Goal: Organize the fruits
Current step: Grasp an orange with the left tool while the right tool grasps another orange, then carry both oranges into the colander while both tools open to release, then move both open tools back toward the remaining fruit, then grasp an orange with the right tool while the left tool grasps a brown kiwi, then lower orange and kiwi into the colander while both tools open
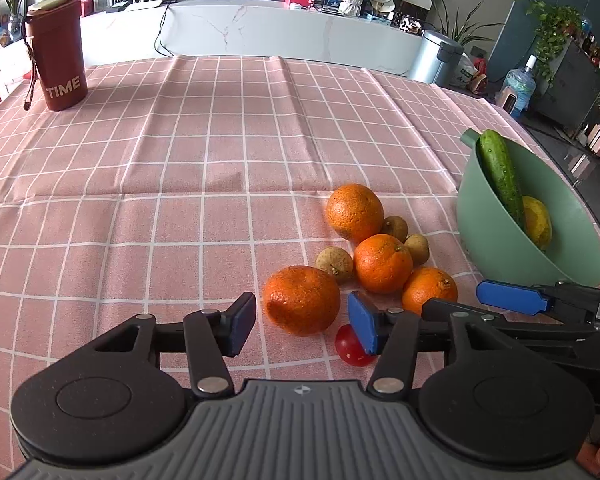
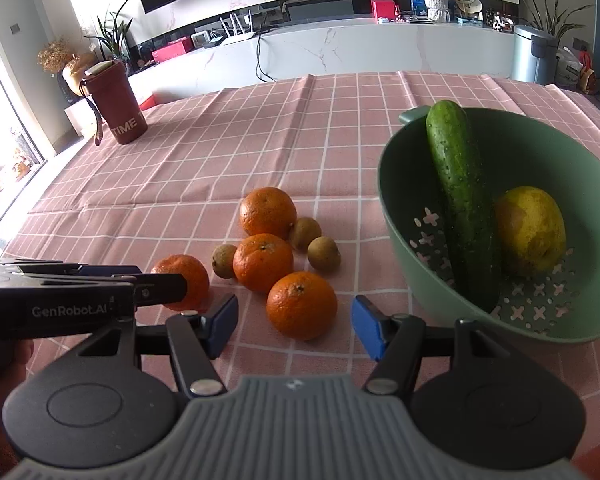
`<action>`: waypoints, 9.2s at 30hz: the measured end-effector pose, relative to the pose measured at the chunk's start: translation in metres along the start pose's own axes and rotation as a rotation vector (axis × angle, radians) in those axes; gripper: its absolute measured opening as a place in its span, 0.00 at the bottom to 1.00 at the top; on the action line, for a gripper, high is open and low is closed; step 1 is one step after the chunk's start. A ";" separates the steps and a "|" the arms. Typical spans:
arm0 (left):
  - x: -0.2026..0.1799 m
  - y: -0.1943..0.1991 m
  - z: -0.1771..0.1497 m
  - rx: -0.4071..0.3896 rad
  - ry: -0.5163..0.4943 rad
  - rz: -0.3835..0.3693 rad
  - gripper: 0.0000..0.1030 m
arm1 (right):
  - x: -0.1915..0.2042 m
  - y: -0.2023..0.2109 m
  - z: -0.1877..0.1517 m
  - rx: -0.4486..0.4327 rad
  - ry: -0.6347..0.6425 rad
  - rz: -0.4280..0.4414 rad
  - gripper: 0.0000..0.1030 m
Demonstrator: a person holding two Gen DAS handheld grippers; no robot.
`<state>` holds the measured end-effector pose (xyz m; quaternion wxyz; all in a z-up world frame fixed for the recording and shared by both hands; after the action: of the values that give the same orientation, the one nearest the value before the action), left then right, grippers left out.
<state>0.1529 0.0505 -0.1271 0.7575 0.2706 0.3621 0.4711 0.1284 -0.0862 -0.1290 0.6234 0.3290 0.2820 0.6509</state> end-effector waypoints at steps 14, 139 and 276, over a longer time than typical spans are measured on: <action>0.006 -0.014 0.001 0.026 0.021 -0.015 0.62 | -0.001 -0.018 -0.002 0.043 -0.017 0.017 0.46; -0.167 0.019 0.057 0.087 -0.287 -0.249 0.62 | -0.134 0.072 0.075 0.168 0.249 0.037 0.49; -0.194 -0.082 0.049 0.378 -0.456 -0.129 0.29 | -0.153 -0.005 0.063 0.177 0.700 -0.131 0.37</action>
<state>0.1774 -0.1633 -0.1026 0.7840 0.4820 0.2801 0.2733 0.1818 -0.2416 -0.1052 0.4988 0.1203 0.5538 0.6558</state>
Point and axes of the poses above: each gripper's, at about its wrist camera, not at the fingertips, and y roughly against the way its jaws point, x to its left, z to its top, the point moved 6 cm from there along -y, roughly the way its jaws point, and after that the axes turned 9 degrees about -z, right-handed, at the moved point
